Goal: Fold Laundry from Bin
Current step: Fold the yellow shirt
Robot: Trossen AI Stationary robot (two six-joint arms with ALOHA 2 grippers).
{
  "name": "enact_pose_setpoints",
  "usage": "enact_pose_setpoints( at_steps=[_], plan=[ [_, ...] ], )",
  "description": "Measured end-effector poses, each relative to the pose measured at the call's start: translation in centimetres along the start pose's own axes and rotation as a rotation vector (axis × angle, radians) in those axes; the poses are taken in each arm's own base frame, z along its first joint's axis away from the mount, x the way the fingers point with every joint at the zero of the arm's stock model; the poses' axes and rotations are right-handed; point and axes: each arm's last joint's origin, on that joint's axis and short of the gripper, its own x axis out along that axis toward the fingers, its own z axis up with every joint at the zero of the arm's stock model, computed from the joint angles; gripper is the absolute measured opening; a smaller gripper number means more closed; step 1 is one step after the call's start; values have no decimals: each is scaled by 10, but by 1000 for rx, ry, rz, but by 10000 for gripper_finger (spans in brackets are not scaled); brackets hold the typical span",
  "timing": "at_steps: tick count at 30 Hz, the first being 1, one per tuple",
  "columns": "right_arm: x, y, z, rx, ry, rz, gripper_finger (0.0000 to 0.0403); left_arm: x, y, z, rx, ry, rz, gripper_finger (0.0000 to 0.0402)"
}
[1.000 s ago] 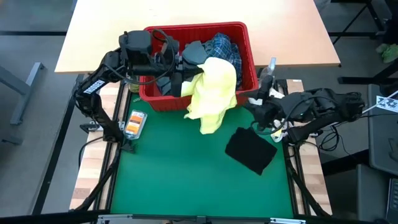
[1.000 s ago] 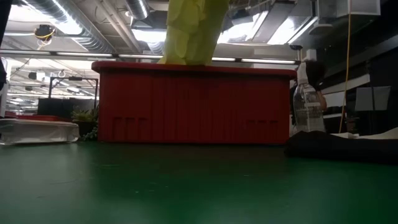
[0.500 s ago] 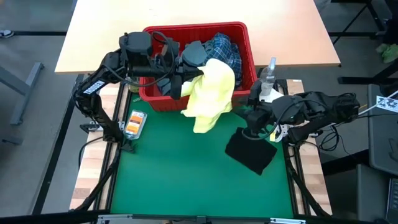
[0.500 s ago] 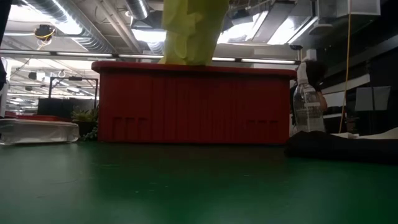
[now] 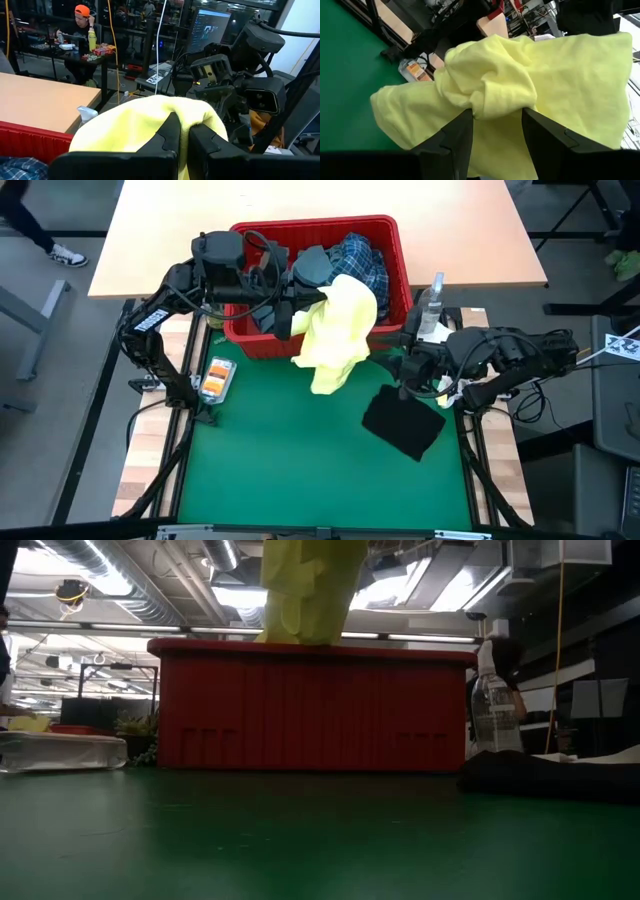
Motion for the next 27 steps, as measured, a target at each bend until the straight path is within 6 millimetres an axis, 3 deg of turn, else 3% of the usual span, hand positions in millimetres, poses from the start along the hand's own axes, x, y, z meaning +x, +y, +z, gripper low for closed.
enact_pose_setpoints(
  at_steps=[9,21,27],
  plan=[
    [6,4,2,-6,-3,17,156,0,0,0,0,0,0,5],
    [17,10,6,-50,-10,28,10,0,0,0,0,0,1,5],
    [17,5,10,-40,-48,-14,21,0,1,0,0,-2,14,5]
  ],
)
